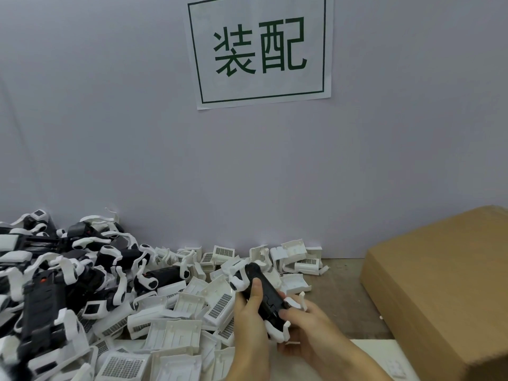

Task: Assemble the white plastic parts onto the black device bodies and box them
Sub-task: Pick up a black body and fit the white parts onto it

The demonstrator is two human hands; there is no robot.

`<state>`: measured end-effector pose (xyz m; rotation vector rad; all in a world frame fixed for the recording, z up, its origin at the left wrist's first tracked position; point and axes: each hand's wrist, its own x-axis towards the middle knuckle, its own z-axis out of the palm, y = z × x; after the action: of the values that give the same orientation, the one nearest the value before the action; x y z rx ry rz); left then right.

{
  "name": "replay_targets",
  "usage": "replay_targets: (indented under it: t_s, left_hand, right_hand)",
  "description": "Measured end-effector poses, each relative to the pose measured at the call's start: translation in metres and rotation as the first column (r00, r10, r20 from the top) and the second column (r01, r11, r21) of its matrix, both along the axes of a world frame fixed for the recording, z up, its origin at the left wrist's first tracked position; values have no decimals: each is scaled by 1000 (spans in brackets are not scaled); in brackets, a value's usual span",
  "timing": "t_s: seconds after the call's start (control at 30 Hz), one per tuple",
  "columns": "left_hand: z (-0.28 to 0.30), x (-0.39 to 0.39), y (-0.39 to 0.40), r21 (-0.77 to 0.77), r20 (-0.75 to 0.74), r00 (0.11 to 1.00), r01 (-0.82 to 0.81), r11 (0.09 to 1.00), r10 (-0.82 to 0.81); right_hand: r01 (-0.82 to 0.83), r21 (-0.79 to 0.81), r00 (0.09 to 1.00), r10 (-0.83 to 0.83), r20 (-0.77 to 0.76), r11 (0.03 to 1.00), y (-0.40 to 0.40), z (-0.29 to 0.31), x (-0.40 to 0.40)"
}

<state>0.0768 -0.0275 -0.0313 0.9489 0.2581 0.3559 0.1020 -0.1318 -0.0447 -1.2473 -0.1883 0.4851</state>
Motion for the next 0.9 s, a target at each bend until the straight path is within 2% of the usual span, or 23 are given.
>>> replay_targets:
  t_s: [0.23,0.43,0.57,0.7,0.77,0.9]
  left_hand:
    - [3,-3,4,-151,-13,998,51,987,-53]
    - [0,-1,5,-72,-41,999,24,997,-27]
    - [4,1,3,-166,-71,997,6,986,-18]
    - [0,-2,5,-268,-91,979,152,951,-182]
    - [-5,1,5,-197,-101,982,134,971,-157]
    - [-5,7,3,33,-86,996,-10,999,13]
  right_hand:
    - [-19,-42,999,21,35,999,-2,4,-3]
    - [-16,-76,1000,17,3,997,0,6,-4]
    - [20,-73,997,-25,-67,997,4,8,-3]
    - [95,-34,992,-97,-75,995,4,9,-2]
    - [117,-96,993,-118,-11,988,1,8,-2]
    - [159,-155,986,-150,68,975,-8,11,-3]
